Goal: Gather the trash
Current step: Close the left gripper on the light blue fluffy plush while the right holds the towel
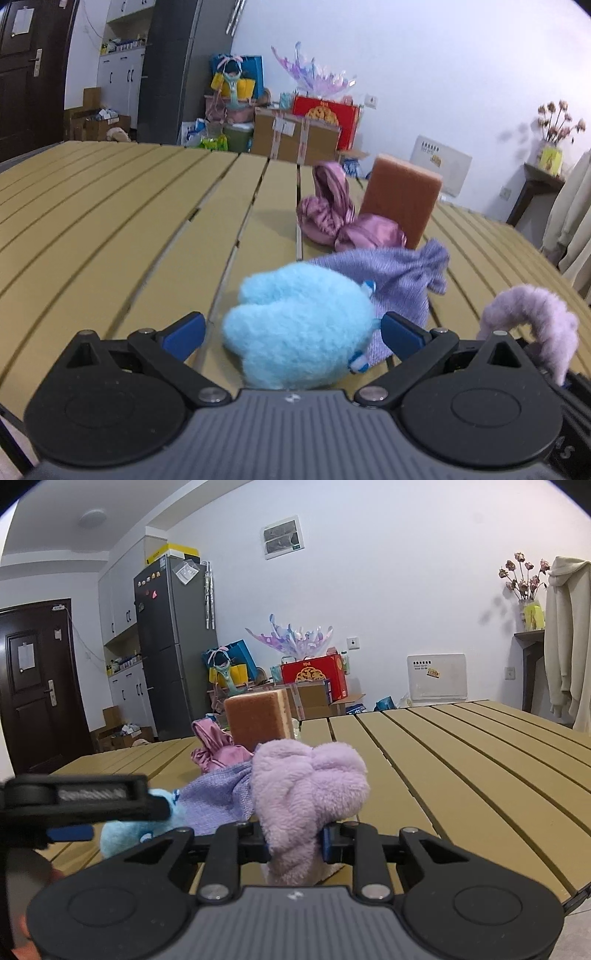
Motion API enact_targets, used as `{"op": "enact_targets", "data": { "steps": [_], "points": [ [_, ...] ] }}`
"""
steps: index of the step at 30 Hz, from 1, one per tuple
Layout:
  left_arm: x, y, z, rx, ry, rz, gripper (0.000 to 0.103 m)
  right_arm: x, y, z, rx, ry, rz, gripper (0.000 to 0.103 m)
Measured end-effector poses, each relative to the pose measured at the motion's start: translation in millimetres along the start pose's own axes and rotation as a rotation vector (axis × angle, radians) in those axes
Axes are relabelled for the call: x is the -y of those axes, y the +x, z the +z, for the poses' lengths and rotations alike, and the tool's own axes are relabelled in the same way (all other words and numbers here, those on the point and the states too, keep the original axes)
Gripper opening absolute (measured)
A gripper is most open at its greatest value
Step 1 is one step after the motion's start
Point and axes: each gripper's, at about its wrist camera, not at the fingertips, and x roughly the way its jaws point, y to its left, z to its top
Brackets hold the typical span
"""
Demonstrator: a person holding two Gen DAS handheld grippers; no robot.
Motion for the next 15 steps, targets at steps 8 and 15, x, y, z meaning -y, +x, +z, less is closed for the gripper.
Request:
{"op": "enact_targets", "data": {
  "steps": [8, 15],
  "points": [
    [7.9, 5.1, -8.4, 0.023, 0.041, 0.029, 0.096, -3.7, 2.0, -2.8, 0.004, -0.013, 0.0, 0.023],
    [-0.7, 2.4, -4.9, 0.035, 0.039, 0.046, 0.072, -2.9, 1.6, -3.8, 0.009, -0.003, -0.001, 0.023]
  ]
}}
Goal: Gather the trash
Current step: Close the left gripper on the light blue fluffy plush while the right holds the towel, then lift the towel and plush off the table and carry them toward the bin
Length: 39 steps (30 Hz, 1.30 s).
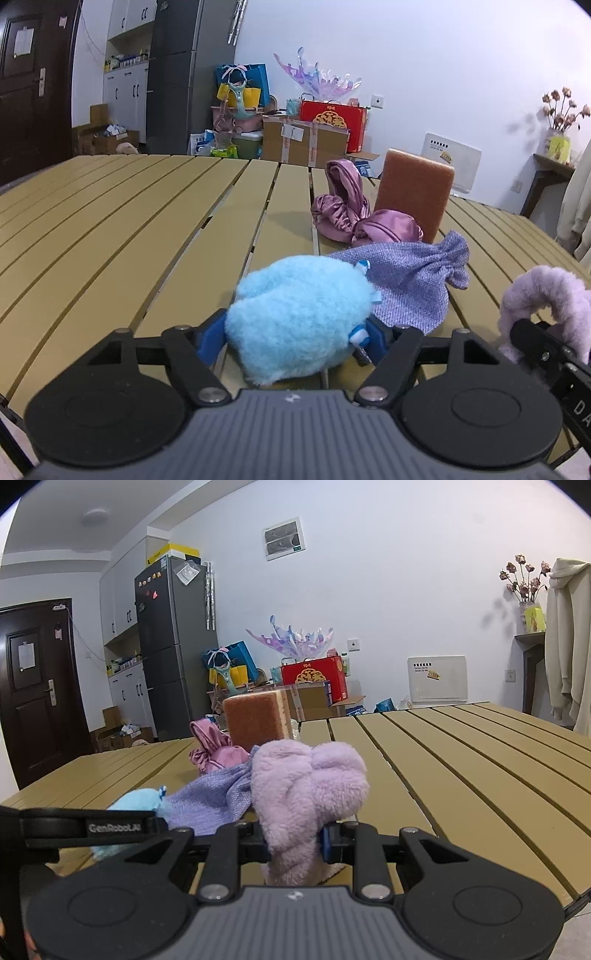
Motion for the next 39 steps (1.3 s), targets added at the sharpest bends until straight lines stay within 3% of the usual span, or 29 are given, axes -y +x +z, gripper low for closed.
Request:
{"op": "enact_targets", "data": {
  "steps": [20, 39],
  "points": [
    [-4.1, -50.5, -0.2, 0.159, 0.084, 0.072, 0.072, -10.1, -13.3, 0.2, 0.018, -0.03, 0.031, 0.023],
    [-19.6, -128.9, -15.0, 0.244, 0.144, 0.029, 0.072, -31.5, -82.6, -1.3, 0.034, -0.112, 0.062, 0.023]
  ]
}}
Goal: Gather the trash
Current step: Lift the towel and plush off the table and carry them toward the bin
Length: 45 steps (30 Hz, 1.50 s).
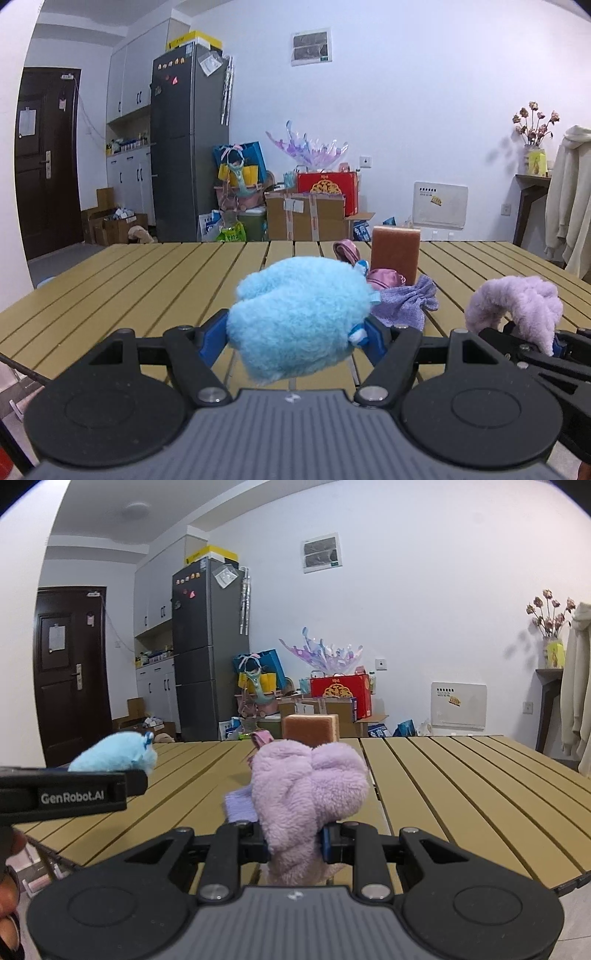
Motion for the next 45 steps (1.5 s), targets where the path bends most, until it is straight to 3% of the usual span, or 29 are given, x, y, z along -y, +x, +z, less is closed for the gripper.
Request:
{"op": "enact_targets", "data": {
  "steps": [15, 45],
  "points": [
    [-14.2, -64.8, -19.8, 0.003, -0.018, -0.037, 0.072, -22.3, -70.5, -19.0, -0.031, -0.047, 0.05, 0.023],
    [-35.3, -140.9, -121.1, -0.213, 0.121, -0.054, 0.072, -44.8, -155.0, -94.1, -0.274, -0.087, 0.092, 0.023]
  ]
}}
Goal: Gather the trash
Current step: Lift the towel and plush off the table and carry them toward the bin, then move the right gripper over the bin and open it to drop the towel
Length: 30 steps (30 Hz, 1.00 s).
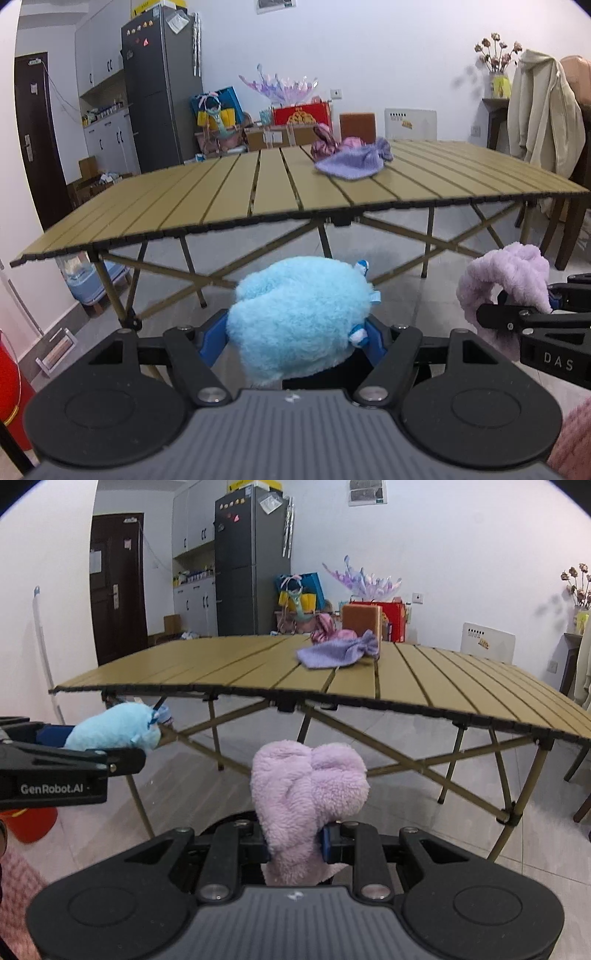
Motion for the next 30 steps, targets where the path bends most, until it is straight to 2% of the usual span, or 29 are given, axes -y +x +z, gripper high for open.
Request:
{"op": "enact_targets", "data": {
  "steps": [10, 20, 30],
  "points": [
    [-3.9, 7.4, -26.0, -0.1, 0.008, 0.002, 0.072, -14.7, 3.3, -28.0, -0.124, -0.022, 0.015, 0.023],
    [-9.4, 36.1, -50.5, -0.267, 0.016, 0.018, 0.072, -21.8, 34.1, -61.3, -0.312, -0.041, 0.03, 0.023],
    [-10.1, 59.1, -57.6, -0.403, -0.007, -0.004, 0.072, -16.5, 59.9, -79.6, -0.445, -0.013, 0.013, 0.023]
  ]
}}
